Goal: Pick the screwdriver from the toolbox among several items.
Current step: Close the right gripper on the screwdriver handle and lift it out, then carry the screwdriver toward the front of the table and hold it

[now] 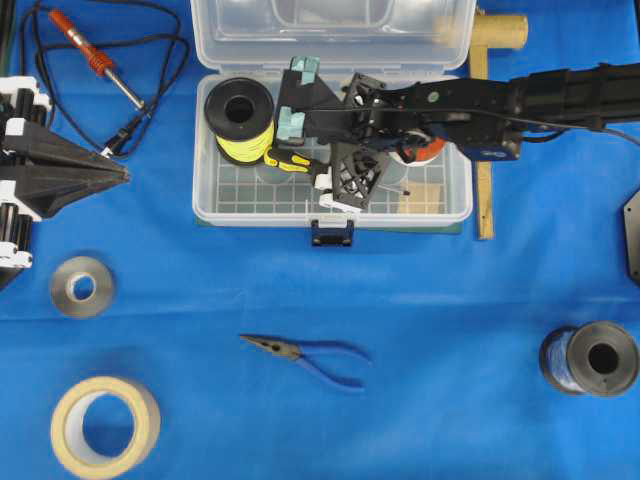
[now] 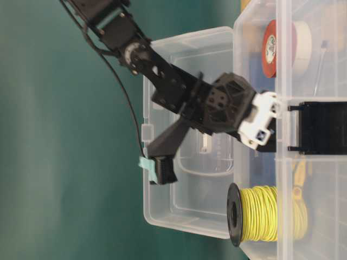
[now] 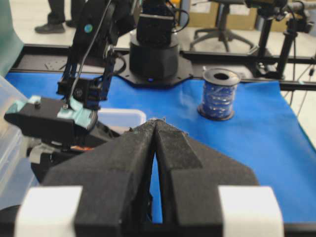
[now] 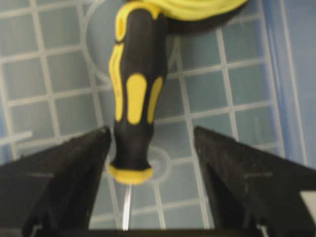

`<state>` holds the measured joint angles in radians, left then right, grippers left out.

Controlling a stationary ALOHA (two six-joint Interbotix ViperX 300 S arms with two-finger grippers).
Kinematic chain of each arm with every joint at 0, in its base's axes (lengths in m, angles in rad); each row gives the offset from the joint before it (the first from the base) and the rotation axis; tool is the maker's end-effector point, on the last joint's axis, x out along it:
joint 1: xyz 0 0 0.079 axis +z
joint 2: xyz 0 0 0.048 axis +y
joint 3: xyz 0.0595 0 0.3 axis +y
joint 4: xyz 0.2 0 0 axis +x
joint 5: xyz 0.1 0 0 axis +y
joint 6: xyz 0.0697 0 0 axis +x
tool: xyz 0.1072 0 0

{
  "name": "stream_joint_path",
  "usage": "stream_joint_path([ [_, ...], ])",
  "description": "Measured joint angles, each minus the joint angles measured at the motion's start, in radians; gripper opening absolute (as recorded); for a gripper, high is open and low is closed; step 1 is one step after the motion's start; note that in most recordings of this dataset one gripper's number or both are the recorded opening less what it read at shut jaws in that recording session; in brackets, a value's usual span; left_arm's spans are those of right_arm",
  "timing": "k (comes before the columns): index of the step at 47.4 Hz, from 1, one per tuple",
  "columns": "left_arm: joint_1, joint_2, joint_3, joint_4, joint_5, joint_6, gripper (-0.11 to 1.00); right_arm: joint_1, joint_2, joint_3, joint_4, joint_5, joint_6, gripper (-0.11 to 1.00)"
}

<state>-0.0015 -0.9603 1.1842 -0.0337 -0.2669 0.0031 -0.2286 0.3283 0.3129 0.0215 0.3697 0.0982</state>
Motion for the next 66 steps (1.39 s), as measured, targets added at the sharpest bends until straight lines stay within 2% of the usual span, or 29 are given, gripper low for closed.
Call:
stream_joint_path([
  [4,0.0,0.0,0.0,0.0,0.003,0.0,0.0,0.0,0.003,-0.003,-0.002,-0.002,-0.008,0.55],
  [9,0.0,0.002,0.0,0.0,0.009,0.0,0.0,0.002,0.003,-0.003,0.002,-0.002,-0.009,0.27],
  [10,0.0,0.0,0.0,0.0,0.011,0.0,0.0,0.002,0.002,-0.003,0.0,-0.002,-0.009,0.25],
  [17,0.002,0.0,0.0,0.0,0.011,0.0,0.0,0.002,0.002,-0.003,0.002,0.008,-0.008,0.26],
  [23,0.002,0.002,0.0,0.0,0.011,0.0,0.0,0.002,-0.051,0.003,-0.002,0.04,-0.006,0.26],
  [35,0.003,0.0,0.0,0.0,0.012,0.0,0.0,0.003,-0.25,0.034,-0.002,0.138,0.006,0.26],
  [40,0.005,0.0,0.0,0.0,0.012,-0.002,0.0,0.017,-0.336,0.04,-0.002,0.196,0.032,0.26],
  [45,0.005,0.0,-0.002,0.0,0.012,-0.005,0.0,0.063,-0.403,0.041,-0.002,0.236,0.071,0.26],
  [53,0.005,0.0,0.0,0.0,0.012,-0.006,0.0,0.204,-0.442,0.041,-0.002,0.239,0.141,0.26],
  [60,0.005,0.0,0.0,0.0,0.012,-0.008,0.0,0.299,-0.387,0.034,-0.006,0.206,0.204,0.26],
  [66,0.005,-0.002,0.0,0.0,0.012,-0.008,0.0,0.336,-0.285,0.009,-0.014,0.167,0.264,0.26],
])
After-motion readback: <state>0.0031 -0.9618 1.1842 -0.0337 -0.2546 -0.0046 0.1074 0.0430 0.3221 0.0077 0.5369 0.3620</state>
